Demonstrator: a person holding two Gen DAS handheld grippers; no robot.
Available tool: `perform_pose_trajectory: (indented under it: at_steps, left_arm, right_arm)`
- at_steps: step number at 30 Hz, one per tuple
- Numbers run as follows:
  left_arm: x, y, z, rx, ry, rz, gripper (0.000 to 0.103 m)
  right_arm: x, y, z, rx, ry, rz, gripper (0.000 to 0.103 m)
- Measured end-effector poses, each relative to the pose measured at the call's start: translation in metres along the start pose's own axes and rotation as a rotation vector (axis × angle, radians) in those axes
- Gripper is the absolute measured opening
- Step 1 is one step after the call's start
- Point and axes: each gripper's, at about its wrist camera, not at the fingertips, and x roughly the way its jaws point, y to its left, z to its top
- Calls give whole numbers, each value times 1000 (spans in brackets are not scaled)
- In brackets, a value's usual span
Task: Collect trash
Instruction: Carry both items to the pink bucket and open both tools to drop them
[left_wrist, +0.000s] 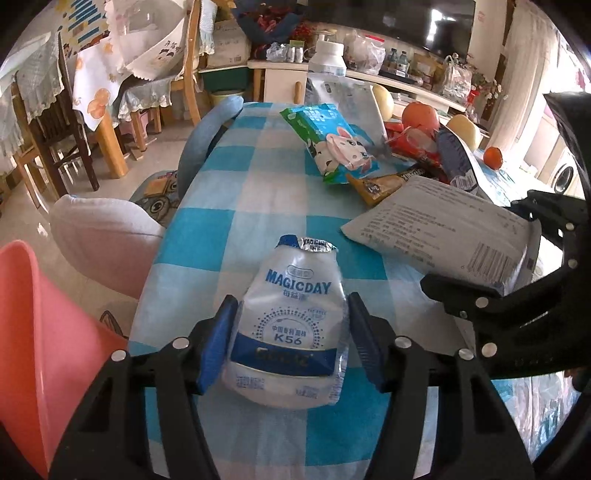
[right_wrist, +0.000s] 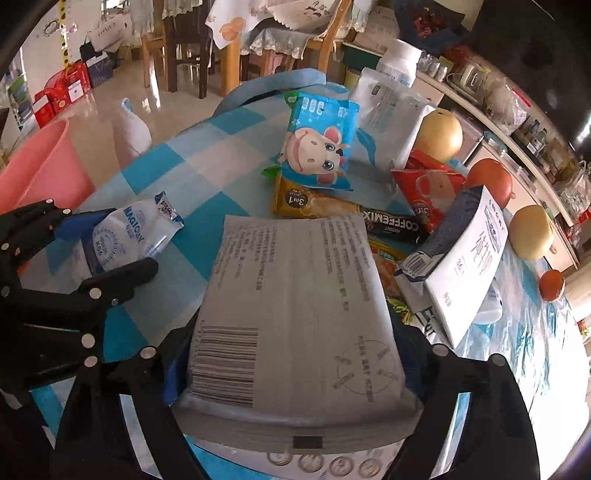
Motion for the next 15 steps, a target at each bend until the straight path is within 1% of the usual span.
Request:
perform_pose_trajectory:
  at_steps: [2,6,11,15]
  left_arm:
    - [-1,1,0,-5,1,-2,61]
    - [-11,6,4,-36,-31,-2,61]
    - [-31,13,10,-77,-92,-10,61]
    - [-53,23,14,-116,-151,-16,61]
  right_arm:
    - [-5,-1,-1,8,-20,-9,84]
    - [-19,-4,-2,39,-59,-19,83]
    - [-44,-1,0,61,-116,-21,82]
    - [-66,7,5,61,-162,-4,81]
